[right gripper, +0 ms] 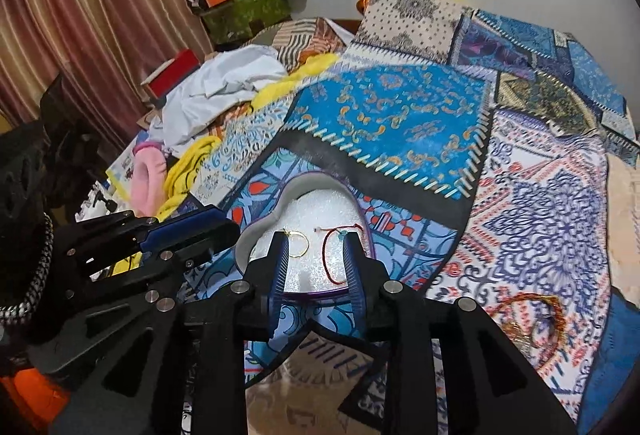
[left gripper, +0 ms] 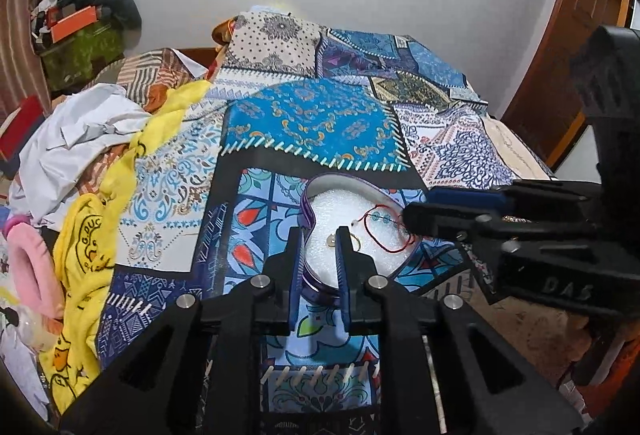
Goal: Organize jewelry
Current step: 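Open both tools to drop the pieces onto the foam in the box, then move both tools back to the jewelry pile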
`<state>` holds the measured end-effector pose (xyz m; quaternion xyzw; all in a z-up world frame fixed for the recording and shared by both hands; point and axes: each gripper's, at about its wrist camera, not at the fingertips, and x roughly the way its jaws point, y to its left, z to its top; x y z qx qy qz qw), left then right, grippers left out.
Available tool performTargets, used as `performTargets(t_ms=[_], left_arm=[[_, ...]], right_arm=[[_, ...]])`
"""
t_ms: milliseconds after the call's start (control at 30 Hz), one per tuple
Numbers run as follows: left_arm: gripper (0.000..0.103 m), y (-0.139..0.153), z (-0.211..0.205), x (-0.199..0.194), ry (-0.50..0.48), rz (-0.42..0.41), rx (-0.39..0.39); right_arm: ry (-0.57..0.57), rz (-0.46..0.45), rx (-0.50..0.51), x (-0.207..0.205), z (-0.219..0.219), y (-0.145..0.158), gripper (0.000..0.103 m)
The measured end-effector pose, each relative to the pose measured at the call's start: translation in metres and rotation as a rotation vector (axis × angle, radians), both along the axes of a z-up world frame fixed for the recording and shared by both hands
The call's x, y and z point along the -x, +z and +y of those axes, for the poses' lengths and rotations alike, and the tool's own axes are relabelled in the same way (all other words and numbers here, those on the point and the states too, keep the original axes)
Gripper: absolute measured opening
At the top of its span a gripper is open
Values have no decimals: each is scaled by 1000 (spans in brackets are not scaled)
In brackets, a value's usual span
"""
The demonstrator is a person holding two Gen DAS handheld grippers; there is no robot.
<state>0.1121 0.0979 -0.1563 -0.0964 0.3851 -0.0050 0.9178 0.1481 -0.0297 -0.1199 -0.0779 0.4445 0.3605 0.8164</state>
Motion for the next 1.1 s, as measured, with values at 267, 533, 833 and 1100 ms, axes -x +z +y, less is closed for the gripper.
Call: performTargets(t_ms=[267, 533, 833, 1100], left_arm=[[30, 26, -10, 10, -8, -57, -24], [46, 48, -34, 13, -38, -105, -46], [54, 61, -72, 3, -107, -129, -65], [55, 43, -102, -22, -161, -75, -44]], right_arm=[[-74, -125, -30, 13, -28, 36, 26], [-192, -217, -49, 23, -78, 64, 39], [-325, -249, -55, 25, -138, 70, 44], [-391, -202, -28, 23, -170, 50, 44]])
